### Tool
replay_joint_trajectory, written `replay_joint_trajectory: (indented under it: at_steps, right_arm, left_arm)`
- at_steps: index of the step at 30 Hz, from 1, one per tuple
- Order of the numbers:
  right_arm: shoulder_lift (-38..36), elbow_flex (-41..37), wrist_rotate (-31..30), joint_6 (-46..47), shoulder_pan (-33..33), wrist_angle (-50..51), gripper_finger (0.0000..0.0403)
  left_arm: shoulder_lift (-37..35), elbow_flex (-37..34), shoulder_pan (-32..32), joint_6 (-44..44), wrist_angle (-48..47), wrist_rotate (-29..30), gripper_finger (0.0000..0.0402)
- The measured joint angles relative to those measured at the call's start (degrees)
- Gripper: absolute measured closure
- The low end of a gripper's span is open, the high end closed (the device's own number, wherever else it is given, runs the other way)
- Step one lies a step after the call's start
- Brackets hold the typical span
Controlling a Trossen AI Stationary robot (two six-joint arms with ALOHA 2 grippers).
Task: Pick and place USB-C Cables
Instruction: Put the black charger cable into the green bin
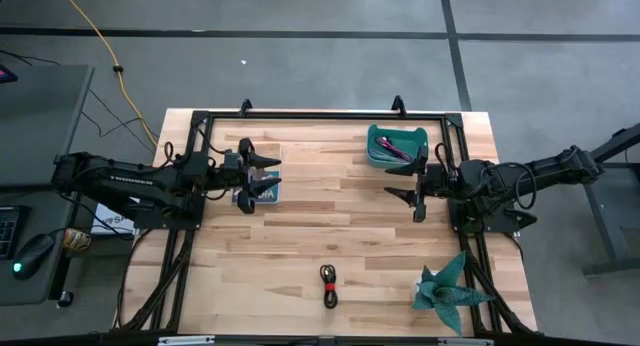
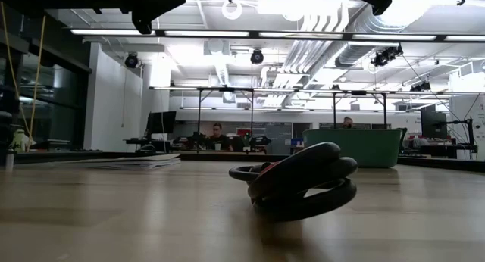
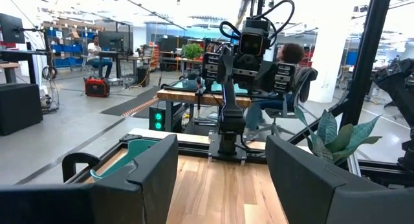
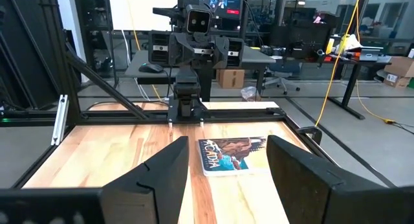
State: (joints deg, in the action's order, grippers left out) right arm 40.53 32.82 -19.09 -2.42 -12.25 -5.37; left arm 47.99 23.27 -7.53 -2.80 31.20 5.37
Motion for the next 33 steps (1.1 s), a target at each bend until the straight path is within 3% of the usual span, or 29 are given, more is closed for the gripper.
replay_joint_trajectory:
  at_steps: [33]
  right_arm:
    - [0.00,0.00,0.66,-0.43,-0.02,0.44,0.0205]
  left_arm:
    - [0.00,0.00,0.00,0.01,-0.06,0.00,0.0188]
